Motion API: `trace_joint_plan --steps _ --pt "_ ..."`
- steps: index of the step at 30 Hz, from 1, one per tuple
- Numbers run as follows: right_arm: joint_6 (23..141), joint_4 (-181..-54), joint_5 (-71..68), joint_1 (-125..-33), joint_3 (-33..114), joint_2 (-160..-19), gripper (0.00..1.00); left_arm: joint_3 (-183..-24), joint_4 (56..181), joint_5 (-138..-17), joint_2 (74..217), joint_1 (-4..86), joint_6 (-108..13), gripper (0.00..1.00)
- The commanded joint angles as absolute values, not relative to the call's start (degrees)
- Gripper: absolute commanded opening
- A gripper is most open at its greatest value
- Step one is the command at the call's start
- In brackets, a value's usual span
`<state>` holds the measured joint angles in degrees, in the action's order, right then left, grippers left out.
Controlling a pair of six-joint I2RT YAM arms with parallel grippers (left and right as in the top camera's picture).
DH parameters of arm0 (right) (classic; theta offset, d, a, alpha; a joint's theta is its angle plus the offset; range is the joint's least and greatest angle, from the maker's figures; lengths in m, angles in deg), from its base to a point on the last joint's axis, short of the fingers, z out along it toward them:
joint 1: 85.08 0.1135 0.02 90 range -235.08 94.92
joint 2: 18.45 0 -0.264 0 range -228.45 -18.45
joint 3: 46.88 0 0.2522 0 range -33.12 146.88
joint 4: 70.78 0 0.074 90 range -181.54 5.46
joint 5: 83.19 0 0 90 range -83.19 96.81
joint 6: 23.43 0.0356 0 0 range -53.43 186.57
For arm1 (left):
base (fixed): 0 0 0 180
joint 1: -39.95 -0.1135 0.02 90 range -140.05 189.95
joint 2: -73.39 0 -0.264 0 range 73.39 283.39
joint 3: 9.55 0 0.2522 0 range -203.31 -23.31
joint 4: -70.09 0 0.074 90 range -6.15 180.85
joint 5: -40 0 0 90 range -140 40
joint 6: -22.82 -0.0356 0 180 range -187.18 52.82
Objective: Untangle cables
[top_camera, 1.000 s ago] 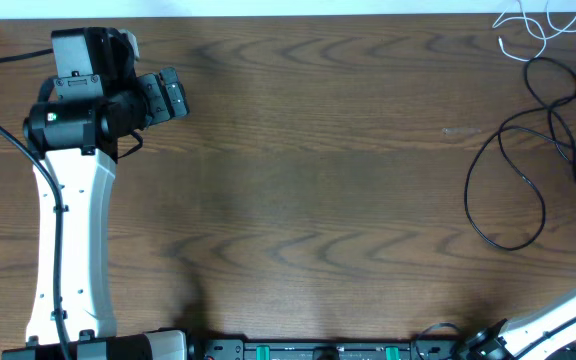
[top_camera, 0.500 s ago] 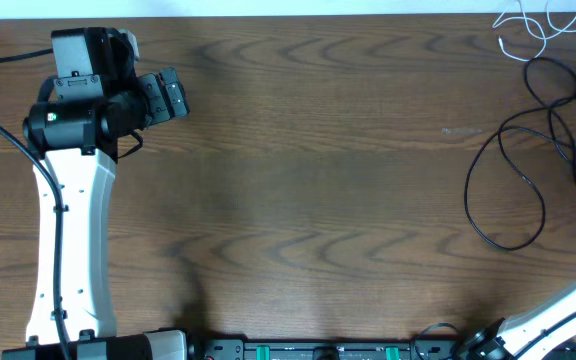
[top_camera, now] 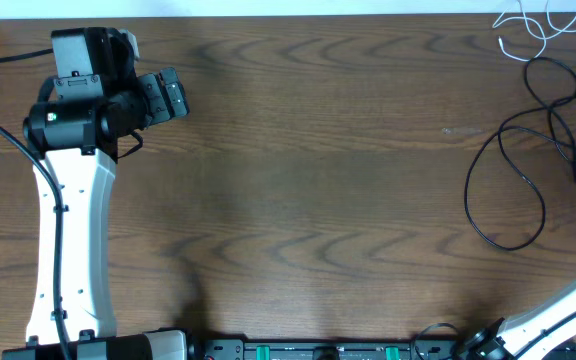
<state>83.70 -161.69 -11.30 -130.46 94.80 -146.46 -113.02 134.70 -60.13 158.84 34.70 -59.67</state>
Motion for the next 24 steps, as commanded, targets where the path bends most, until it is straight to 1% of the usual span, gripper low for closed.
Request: trace_joint_plan --steps 1,5,8,10,13,19,23,24 --pt "97.95 -161.91 -6.49 -131.25 94.82 -146.83 0.99 -112.98 134.83 -59.81 159.23 34.52 -59.54 0.96" --pt "106.41 -164.29 -9.07 -132.72 94.82 -146.83 0.99 -113.00 134.85 -59.81 159.23 34.52 -59.54 0.96" --pt "119.65 -171.04 -14.60 -135.53 94.82 -146.83 0.99 -112.98 134.89 -59.81 159.23 34.52 -59.54 0.96" --pt "123.83 -175.63 -19.95 -137.52 94.82 -146.83 0.99 -112.98 135.05 -59.81 159.23 34.52 -59.54 0.96" --pt "122.63 -178.71 -25.99 -140.47 94.82 -146.81 0.99 -112.98 135.07 -59.81 159.23 34.52 -59.56 0.96" --pt "115.59 -180.53 -25.48 -143.58 94.82 -146.81 0.99 -112.98 135.02 -59.81 159.23 34.52 -59.54 0.96" --pt "112.44 -181.88 -22.64 -143.86 94.80 -146.72 0.99 -112.98 135.00 -59.81 159.23 34.52 -59.54 0.96" --pt "112.11 -181.88 -21.66 -143.60 94.80 -146.70 0.97 -112.98 135.02 -59.81 159.23 34.52 -59.54 0.96"
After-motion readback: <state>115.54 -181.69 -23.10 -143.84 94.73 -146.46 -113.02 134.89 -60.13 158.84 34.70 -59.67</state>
